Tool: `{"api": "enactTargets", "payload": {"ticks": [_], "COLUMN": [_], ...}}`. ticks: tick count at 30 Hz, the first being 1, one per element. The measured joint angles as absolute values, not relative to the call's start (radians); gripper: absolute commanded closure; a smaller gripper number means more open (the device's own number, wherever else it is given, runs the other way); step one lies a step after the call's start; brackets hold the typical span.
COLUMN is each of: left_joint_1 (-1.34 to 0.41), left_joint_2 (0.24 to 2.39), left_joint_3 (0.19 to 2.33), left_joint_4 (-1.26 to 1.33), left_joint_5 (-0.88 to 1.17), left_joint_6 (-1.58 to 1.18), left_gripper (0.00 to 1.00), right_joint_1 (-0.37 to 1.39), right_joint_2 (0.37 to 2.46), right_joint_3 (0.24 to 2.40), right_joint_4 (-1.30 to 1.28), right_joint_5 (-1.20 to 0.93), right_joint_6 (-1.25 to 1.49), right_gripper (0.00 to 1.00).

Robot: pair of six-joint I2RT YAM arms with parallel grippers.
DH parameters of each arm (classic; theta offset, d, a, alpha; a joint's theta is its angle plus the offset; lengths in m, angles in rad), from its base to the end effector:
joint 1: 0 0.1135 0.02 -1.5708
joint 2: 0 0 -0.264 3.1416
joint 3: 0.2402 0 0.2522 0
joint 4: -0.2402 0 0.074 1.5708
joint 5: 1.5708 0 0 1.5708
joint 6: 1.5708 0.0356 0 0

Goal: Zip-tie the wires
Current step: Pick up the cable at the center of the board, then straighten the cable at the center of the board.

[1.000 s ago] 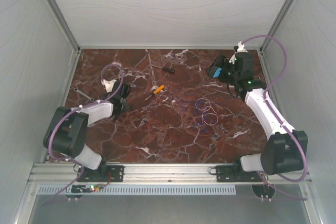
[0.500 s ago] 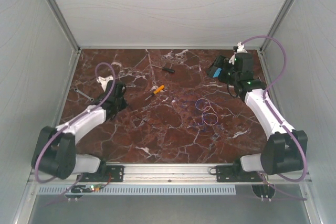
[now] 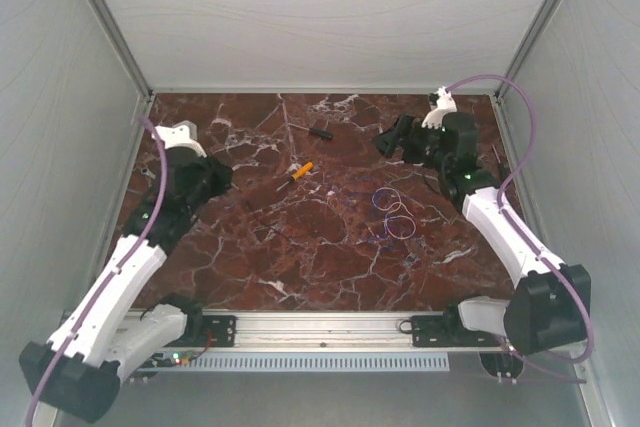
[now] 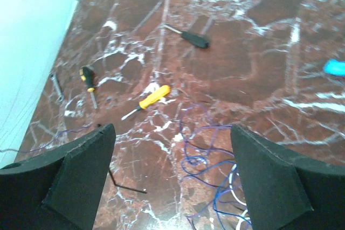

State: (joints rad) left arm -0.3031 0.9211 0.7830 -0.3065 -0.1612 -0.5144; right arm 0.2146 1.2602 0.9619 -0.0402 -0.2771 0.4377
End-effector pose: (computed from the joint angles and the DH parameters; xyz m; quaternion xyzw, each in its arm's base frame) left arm 0.2019 -0.0571 0.3025 -0.1316 0.8336 -0.1490 0.5153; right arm 0.2844 0.0720 0.3143 0.0107 0.8121 0.2902 0.5061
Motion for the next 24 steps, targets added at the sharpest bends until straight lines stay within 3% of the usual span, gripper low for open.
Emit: {"api": "enactTargets", "payload": {"ticks": [6, 16, 24], "left_joint_1": [-0.304, -0.308, -0.308], "left_joint_2": [0.801, 0.794, 0.795], "left_joint_3": [0.868, 0.979, 0.978], "left_joint_4": [-0.305, -0.236, -0.150], "left_joint_5": [0.028, 0.373, 0.483], "left_joint_6": [-0.447, -0.421, -0.507], "left_gripper": [1.00, 1.00, 1.00], "right_joint_1": [0.318, 0.556, 0.756], "right_joint_2": [1.215, 1.178, 1.143], "right_joint_3": [0.895, 0.803, 0.652], "right_joint_4": [0.121, 0.293, 0.433], "right_joint_5": [-0.364, -0.455, -0.469], "right_joint_6": [0.401, 0.290, 0.200], "right_gripper": [0.15, 0.17, 0.21]}}
